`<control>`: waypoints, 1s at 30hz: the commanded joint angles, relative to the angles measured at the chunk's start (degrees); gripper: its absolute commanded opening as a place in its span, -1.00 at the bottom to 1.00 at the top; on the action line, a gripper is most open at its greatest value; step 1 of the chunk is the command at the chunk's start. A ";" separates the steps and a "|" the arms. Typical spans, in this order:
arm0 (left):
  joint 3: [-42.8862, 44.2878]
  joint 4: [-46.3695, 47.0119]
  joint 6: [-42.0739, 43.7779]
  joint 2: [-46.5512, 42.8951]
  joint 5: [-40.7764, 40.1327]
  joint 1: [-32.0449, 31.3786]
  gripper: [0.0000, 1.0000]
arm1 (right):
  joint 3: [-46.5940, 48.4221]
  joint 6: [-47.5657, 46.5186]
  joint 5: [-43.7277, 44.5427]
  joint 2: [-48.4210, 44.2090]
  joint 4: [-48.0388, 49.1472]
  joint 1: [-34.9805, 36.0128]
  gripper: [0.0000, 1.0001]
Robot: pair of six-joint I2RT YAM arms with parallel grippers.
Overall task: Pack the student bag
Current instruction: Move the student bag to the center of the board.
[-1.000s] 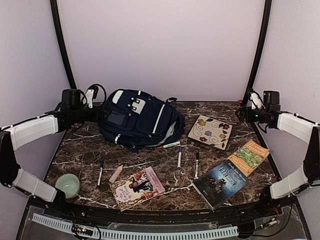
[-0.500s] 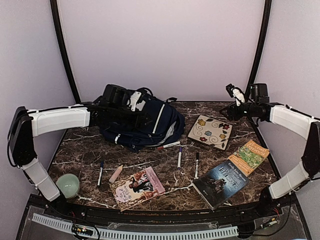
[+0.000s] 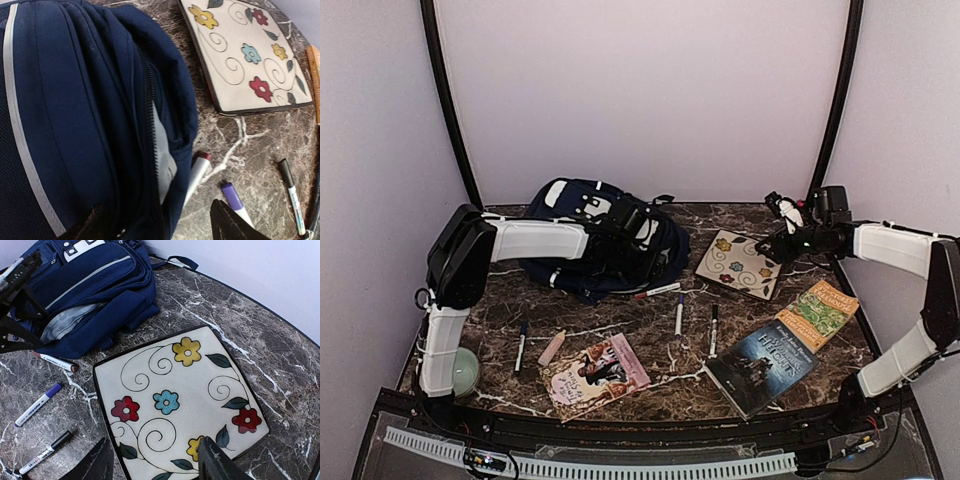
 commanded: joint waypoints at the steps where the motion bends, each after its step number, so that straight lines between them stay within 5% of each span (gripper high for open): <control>1: 5.04 -3.63 -0.52 2.79 -4.74 -0.16 0.45 | -0.78 -0.72 -2.21 -2.18 2.97 0.40 0.15; 6: 10.11 -5.23 0.24 7.63 -8.23 -0.25 0.28 | -0.99 -1.05 -2.17 -2.23 2.99 0.40 0.15; 11: 12.51 -5.56 1.42 9.80 -10.81 -0.32 -0.11 | -1.26 -1.15 -2.32 -2.30 2.93 0.40 0.15; 13: 12.68 -5.34 1.91 10.00 -11.09 -0.34 -0.53 | -1.35 -1.18 -2.35 -2.27 3.01 0.40 0.15; 14: 12.83 -5.29 2.13 10.02 -11.09 -0.34 -0.91 | -1.32 -1.21 -2.42 -2.19 2.96 0.42 0.15; 15: 13.11 -5.74 2.30 9.96 -11.01 -0.40 -1.00 | -1.31 -1.23 -2.39 -2.16 2.94 0.41 0.15; 21: 8.70 -7.92 5.25 4.13 -13.48 -1.39 -1.00 | -1.63 -1.57 -2.54 -2.65 2.85 0.41 0.15; 30: -11.43 -6.72 7.95 -12.44 -19.83 -1.32 -1.00 | -1.74 -1.76 -4.22 -2.20 2.67 0.40 0.14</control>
